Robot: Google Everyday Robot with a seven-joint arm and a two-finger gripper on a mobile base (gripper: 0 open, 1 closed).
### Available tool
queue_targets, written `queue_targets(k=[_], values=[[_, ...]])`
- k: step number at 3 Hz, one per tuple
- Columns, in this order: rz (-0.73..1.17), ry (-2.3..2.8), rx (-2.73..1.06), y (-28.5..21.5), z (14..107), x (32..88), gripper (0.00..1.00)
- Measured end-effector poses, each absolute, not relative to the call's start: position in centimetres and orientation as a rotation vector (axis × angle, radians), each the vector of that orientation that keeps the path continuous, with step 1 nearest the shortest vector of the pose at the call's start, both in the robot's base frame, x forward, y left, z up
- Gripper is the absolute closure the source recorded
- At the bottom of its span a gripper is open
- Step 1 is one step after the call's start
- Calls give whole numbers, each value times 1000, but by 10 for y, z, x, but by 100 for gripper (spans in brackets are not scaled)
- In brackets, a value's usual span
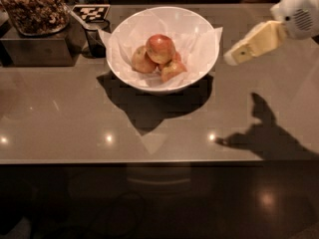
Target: Pick apple from white bowl
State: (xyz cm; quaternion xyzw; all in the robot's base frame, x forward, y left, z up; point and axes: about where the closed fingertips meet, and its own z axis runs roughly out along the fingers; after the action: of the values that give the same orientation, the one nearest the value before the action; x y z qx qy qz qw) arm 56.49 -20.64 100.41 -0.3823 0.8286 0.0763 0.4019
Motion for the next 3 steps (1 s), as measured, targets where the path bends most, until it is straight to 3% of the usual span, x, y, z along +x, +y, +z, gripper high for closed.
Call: queue_targets(k=[2,3], values=[[497,2103,-1160,-120,964,597,0],[504,2104,-1168,-117,962,598,0]])
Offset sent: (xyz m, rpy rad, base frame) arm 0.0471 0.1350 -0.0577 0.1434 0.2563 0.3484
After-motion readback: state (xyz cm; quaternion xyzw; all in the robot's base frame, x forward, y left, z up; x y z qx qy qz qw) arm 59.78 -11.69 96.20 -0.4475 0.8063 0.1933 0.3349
